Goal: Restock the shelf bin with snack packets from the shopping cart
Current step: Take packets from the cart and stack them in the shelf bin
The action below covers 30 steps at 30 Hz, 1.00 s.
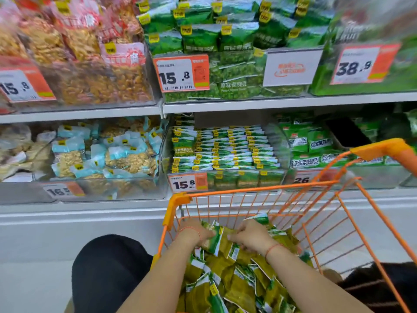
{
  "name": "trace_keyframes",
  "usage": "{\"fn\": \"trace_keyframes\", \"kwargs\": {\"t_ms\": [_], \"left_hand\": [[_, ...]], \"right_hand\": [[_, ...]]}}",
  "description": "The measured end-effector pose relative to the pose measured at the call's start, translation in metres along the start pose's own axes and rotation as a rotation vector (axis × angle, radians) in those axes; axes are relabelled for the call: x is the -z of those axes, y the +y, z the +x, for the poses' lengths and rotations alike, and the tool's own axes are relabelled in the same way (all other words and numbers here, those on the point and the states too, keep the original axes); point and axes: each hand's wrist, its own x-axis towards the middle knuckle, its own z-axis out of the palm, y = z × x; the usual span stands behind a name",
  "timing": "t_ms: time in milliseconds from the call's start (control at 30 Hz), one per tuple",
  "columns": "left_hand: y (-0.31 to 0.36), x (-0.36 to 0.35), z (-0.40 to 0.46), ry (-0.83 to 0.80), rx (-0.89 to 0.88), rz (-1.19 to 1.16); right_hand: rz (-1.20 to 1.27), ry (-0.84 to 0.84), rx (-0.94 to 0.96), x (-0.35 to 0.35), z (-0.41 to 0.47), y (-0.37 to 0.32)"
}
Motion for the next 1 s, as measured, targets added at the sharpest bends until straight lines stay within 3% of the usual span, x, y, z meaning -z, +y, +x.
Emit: {"fn": "trace_keyframes", "kwargs": {"t_ms": [200,267,333,433,500,600,767,1000], "left_hand": [[0.000,0.013,-0.010,-0.024,-0.177,-0.218],[-0.004,0.021,-0.019,-0.084,-0.236,-0.395],[-0.005,0.031,-0.028,-0.134,-0.280,-0.520],[0.000,0.038,-0.037,-0.131,-0.321,-0.783],[0.010,0.038,-0.044,-0.181,-0.305,-0.931],[0.018,0.032,-0.049,-0.261,-0.264,-1.158],[0.007,0.034,-0.046,-0.275,-0.282,-1.312],[0.007,0.033,-0.050,-0.222,-0.528,-1.492]], "right_hand": [[0.188,0.082,0.042,0.017,-0.020,-0.018],[0.048,0.141,0.160,0.043,-0.037,-0.029],[-0.084,0.306,0.314,0.068,-0.060,-0.035],[0.024,0.521,0.599,0.084,-0.085,-0.036],[0.087,0.553,0.760,0.077,-0.089,-0.033],[-0.061,0.476,0.924,0.054,-0.081,-0.021],[-0.246,0.427,0.901,0.043,-0.072,-0.010],[-0.266,0.503,0.917,0.036,-0.080,-0.013]]}}
